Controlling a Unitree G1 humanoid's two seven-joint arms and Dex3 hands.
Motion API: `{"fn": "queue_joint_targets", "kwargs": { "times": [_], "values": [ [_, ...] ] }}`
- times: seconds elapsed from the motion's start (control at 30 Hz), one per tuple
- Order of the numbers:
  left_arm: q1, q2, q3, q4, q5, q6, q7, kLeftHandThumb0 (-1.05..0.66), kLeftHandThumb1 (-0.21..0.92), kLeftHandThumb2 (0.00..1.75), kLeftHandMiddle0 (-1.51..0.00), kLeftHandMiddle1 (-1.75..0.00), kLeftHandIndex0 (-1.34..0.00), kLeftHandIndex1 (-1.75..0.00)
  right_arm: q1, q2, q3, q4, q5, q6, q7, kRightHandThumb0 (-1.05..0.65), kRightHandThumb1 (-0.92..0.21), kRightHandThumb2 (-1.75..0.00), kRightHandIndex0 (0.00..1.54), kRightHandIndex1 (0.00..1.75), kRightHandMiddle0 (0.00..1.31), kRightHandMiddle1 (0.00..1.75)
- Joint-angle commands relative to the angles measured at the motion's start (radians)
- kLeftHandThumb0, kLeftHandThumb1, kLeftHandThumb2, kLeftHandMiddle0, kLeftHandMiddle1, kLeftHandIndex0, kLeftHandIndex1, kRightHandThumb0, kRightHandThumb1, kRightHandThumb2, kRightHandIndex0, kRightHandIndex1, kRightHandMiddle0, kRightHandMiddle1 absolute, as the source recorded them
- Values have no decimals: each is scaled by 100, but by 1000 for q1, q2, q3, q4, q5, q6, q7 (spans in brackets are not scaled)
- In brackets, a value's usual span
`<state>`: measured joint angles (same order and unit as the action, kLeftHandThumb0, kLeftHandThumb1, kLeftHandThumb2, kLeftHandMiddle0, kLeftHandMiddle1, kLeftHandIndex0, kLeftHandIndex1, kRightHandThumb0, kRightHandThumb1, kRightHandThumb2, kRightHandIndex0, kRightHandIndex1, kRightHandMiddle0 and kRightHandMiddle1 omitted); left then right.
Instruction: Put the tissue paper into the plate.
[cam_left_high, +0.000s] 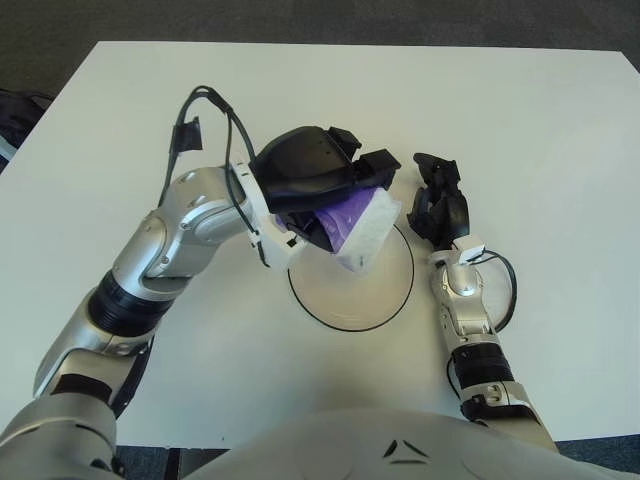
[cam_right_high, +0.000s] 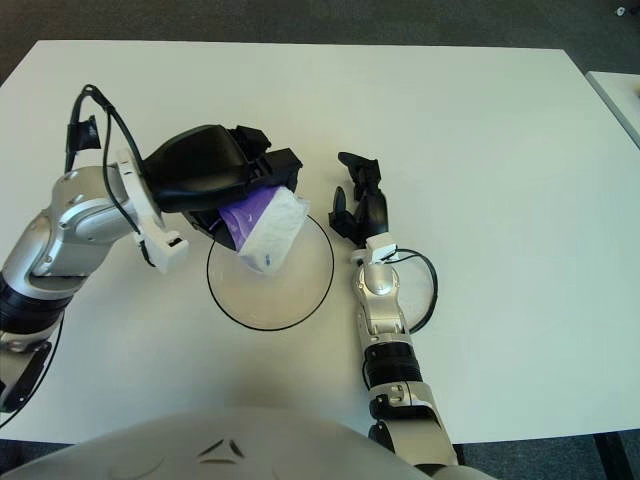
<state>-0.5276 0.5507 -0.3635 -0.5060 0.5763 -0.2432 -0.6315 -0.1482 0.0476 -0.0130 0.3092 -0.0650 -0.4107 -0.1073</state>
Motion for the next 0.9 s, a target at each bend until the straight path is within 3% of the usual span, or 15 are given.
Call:
{"fn": "queue_joint_targets", "kwargs": {
  "times": [0.0,0.13,0.4,0.57,0.77,0.87],
  "values": [
    [29,-50,-66,-35,27,3,-18,-46,35,127,-124,-175,-58,-175,138,-6,0,206,-21,82,-15,-59,-92,-85,26,43,0,104],
    [37,-124,-125,13,50,5,16,-47,34,128,-125,-175,-59,-175,144,0,6,172,-20,111,-20,-59,-92,-87,25,44,0,103],
    [81,-228,-130,69,38,20,89,-47,34,129,-125,-175,-59,-175,170,6,27,75,-33,180,-29,-61,-92,-91,23,44,0,100],
    [132,-264,-125,77,13,19,125,-46,34,128,-123,-175,-59,-175,185,16,37,2,-52,262,-44,-60,-92,-92,21,44,0,97],
    [134,-313,-124,108,-44,65,115,-46,36,126,-121,-175,-57,-175,204,31,45,-72,-57,346,-58,-58,-92,-91,19,43,0,95],
    [160,-288,-98,87,-85,58,106,-45,37,124,-120,-175,-56,-175,213,36,50,-98,-58,367,-63,-57,-92,-91,19,43,0,94]
  ]
}}
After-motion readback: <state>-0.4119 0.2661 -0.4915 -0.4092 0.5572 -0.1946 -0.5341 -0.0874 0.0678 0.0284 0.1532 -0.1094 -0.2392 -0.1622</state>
